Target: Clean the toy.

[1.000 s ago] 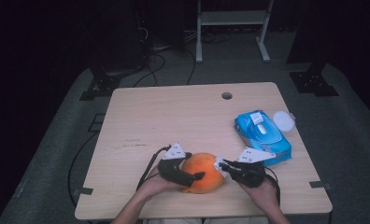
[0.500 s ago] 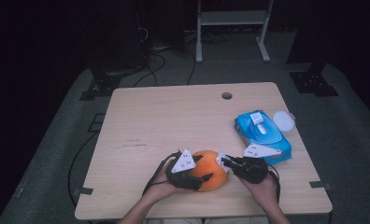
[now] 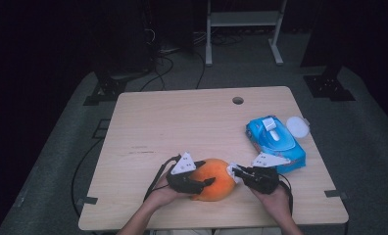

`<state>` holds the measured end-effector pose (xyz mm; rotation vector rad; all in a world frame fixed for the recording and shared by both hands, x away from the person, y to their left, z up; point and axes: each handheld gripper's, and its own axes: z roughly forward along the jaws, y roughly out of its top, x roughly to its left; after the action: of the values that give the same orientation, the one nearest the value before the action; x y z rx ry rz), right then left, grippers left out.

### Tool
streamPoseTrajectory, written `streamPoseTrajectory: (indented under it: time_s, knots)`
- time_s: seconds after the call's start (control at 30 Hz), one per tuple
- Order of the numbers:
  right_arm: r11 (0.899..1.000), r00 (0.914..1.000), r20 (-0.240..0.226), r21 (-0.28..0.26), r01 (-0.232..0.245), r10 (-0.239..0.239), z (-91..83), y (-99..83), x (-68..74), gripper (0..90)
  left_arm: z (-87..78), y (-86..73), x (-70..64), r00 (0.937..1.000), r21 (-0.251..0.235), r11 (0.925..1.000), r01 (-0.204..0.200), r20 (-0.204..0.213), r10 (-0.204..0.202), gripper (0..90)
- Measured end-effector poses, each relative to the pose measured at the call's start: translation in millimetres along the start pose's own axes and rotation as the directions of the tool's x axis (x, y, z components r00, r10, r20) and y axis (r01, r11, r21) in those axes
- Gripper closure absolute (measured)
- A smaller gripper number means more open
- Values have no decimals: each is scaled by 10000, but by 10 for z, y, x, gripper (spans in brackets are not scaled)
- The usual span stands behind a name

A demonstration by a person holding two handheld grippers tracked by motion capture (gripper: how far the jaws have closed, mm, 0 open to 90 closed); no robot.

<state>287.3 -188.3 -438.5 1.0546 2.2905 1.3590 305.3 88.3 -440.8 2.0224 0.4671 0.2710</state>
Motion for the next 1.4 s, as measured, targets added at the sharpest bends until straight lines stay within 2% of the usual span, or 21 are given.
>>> streamPoseTrajectory:
  time_s: [0.07, 0.13, 0.23, 0.3, 0.43, 0.53, 0.6, 0.67, 0.73, 0.87, 0.9, 0.97, 1.07, 1.1, 1.17, 1.23, 1.33, 1.4]
  knots:
    - [9999, 10000, 21, -132, 73, -73, -24, 36, 35, 809, -4, -5, 12, 10000, 23, 10000, 52, -19, -52, 338]
    - [9987, 9993, -190, -416, 307, -315, -61, 84, 98, 809, -12, -19, 28, 9999, -47, 9999, 151, 30, -151, 338]
    - [9980, 9986, -198, -420, 476, -485, -46, 91, 151, 809, -29, -28, 43, 9998, -37, 9998, 188, 48, -188, 338]
    - [9994, 9996, -185, -273, 197, -202, -15, 47, 100, 808, -29, -35, 48, 9997, -48, 9997, 224, 30, -224, 338]
    - [9998, 9997, 178, 151, -149, 146, 12, -22, -11, 809, -30, -42, 70, 9993, -81, 9992, 380, 68, -379, 338]
    - [10000, 9998, 175, -6, -96, 96, -4, 9, 21, 809, -28, -47, 80, 9987, -118, 9986, 509, 53, -509, 336]
    - [9992, 10000, -71, -390, 61, -64, -36, 59, 76, 808, -22, -51, 75, 9986, -167, 9985, 517, 64, -516, 336]
    - [9978, 9993, -326, -640, 158, -179, -50, 82, 113, 808, -18, -44, 66, 9989, -138, 9988, 475, 25, -475, 336]
    - [9983, 9994, -224, -536, 245, -257, -39, 69, 115, 808, -17, -46, 62, 9989, -151, 9988, 459, 17, -459, 335]
    - [9993, 9996, -23, -234, -287, 287, 3, -8, 16, 808, -4, -29, 42, 9992, -115, 9991, 405, -23, -406, 330]
    - [9989, 9994, -42, -300, -347, 346, -1, -4, 12, 808, 1, -21, 33, 9992, -120, 9991, 407, -18, -407, 327]
    - [9990, 9999, -41, -438, -116, 115, -18, 38, 69, 808, 7, -10, 13, 9993, -135, 9992, 371, 2, -371, 323]
    - [9956, 9989, -464, -938, 59, -103, -48, 109, 165, 807, 40, 22, -78, 10000, -151, 9999, 27, 48, -26, 324]
    - [9952, 9988, -451, -961, 170, -214, -46, 120, 187, 807, 53, 41, -120, 9998, -65, 9998, -177, -69, 176, 324]
    - [9960, 9991, -260, -837, 306, -329, -30, 107, 197, 807, 64, 50, -149, 9995, -49, 9996, -278, -118, 277, 324]
    - [9973, 9998, -206, -735, -58, 43, -18, 55, 118, 807, 71, 46, -160, 9995, -77, 9995, -310, -86, 309, 326]
    - [9971, 9992, -201, -672, -345, 332, -15, 33, 68, 807, 83, 57, -174, 9992, -46, 9992, -385, -104, 385, 325]
    - [9970, 9999, -92, -772, -66, 59, -29, 69, 141, 807, 81, 54, -174, 9992, -40, 9992, -389, -78, 389, 325]
